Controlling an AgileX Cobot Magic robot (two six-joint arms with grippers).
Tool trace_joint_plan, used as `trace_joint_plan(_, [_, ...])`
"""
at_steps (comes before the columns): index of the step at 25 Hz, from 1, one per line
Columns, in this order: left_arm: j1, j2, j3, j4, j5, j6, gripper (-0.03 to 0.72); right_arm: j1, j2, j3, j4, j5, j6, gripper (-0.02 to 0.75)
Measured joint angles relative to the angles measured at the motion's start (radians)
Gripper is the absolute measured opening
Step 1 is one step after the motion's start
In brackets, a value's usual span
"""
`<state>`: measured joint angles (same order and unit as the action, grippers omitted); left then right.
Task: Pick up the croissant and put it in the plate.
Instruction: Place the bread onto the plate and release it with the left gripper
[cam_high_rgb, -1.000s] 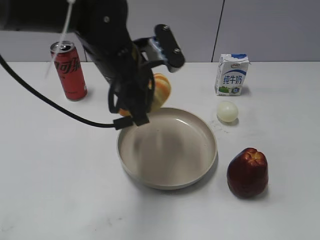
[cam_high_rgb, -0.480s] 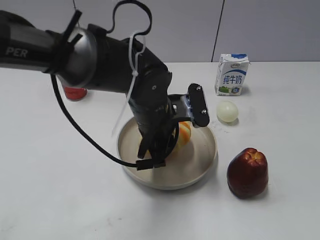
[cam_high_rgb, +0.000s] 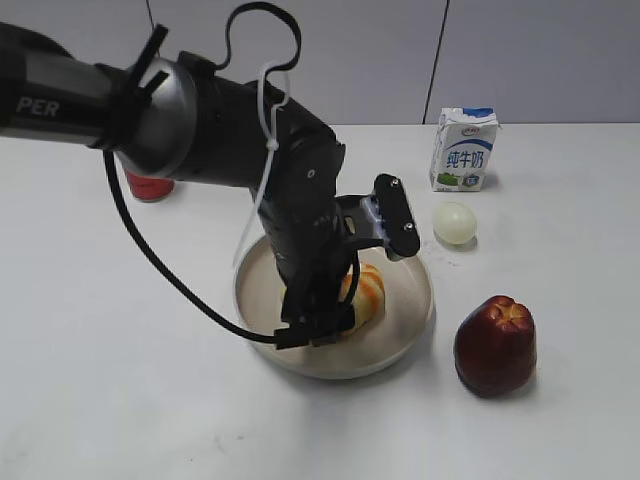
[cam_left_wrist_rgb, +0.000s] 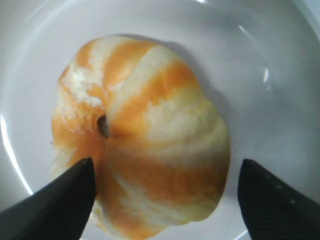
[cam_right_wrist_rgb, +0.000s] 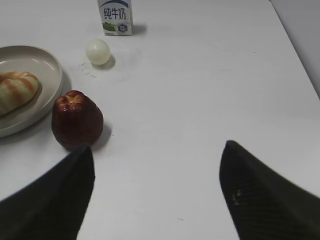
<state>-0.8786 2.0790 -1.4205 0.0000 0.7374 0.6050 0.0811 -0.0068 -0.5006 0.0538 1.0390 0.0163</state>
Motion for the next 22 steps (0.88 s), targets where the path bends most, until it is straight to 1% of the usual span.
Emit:
trace_joint_plan(6, [0.001,-0.085,0.0,-0.017,0.006,0.0,0.681,0.0,0.0,0.0,0.0,0.0,0.0,0.588])
trace_joint_plan(9, [0.028,-0.157,0.0,-0.074,0.028,-0.001,0.673,0.0,0.0,0.0,0.0,0.0,0.0,0.588])
trace_joint_plan(10, [0.047,-0.18,0.0,-0.101,0.043,-0.004,0.668,0.0,0.0,0.0,0.0,0.0,0.0,0.588])
trace_joint_plan(13, [0.139,-0.232,0.0,-0.153,0.093,-0.05,0.642,0.0,0.0,0.0,0.0,0.0,0.0,0.588])
trace_joint_plan(19, [0.398,-0.264,-0.001,-0.161,0.264,-0.182,0.617,0.0,0.0,0.0,0.0,0.0,0.0,0.588])
trace_joint_plan(22, [0.515,-0.264,-0.001,-0.161,0.356,-0.234,0.613,0.0,0.0,0.0,0.0,0.0,0.0,0.588])
